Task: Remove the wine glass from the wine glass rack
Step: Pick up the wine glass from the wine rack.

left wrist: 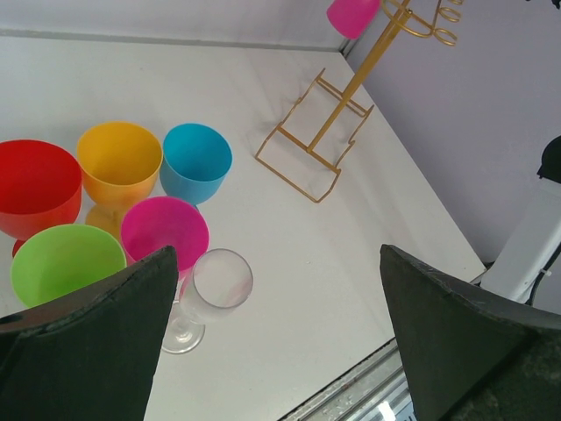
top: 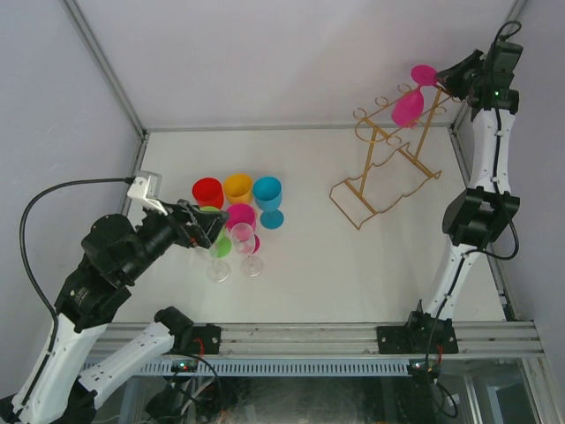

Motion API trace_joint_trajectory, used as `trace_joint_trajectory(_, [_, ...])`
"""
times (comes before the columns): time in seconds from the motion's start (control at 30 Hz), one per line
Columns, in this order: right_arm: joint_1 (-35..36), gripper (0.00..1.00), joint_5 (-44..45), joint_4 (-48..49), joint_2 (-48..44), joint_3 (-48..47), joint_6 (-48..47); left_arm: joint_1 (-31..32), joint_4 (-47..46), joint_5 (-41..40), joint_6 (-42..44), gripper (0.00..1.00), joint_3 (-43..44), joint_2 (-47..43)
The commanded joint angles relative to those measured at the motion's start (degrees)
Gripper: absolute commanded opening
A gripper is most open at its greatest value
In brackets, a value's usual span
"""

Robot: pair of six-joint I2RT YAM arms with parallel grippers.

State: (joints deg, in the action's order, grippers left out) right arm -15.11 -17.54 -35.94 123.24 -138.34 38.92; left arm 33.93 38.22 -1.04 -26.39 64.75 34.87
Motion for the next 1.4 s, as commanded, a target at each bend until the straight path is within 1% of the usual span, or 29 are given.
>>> trace_joint_trajectory(0.0, [-0.79,0.03,-1.46,3.49,-2.56,2.03,4.97,-0.28,-2.16,0.51,-0.65,1.00,-1.66,0.40])
trace_joint_trajectory(0.03, [-0.86,0.00,-1.61,3.82,-3.19,2.41,5.47,-0.31,-2.18,0.61,-0.74,1.00,-1.74,0.52])
trace_joint_trajectory(0.23, [-0.97,0.00,-1.94,8.20,-6.78,6.71,10.63,-0.33,-2.70,0.62,-1.43,1.00,-2.07,0.68])
trace_joint_trajectory(0.47, [-0.97,0.00,-2.07,16.88,-9.91,12.56,17.60,-0.29,-2.74,0.34,-1.56,1.00,-2.17,0.53])
trace_joint_trajectory(0.6, [-0.84,0.00,-0.04,22.63,-11.74,16.74,21.42,-0.32,-2.87,0.17,-1.82,1.00,-2.35,0.53])
trace_joint_trajectory(0.7, [-0.79,0.00,0.82,24.69,-11.87,17.78,23.81,-0.34,-2.82,0.19,-1.83,1.00,-2.35,0.63])
trace_joint_trajectory(0.83, [-0.30,0.00,0.95,26.77,-10.94,17.63,26.47,-0.35,-3.15,0.12,-1.91,1.00,-2.43,0.79])
trace_joint_trajectory(1.07, [1.27,0.00,0.02,25.98,-8.07,14.33,28.23,-0.31,-3.21,0.49,-1.91,1.00,-2.52,0.99])
trace_joint_trajectory(1.37, [3.80,0.00,0.03,21.77,-2.49,5.30,27.67,-0.28,-3.22,0.37,-1.91,1.00,-2.44,0.91])
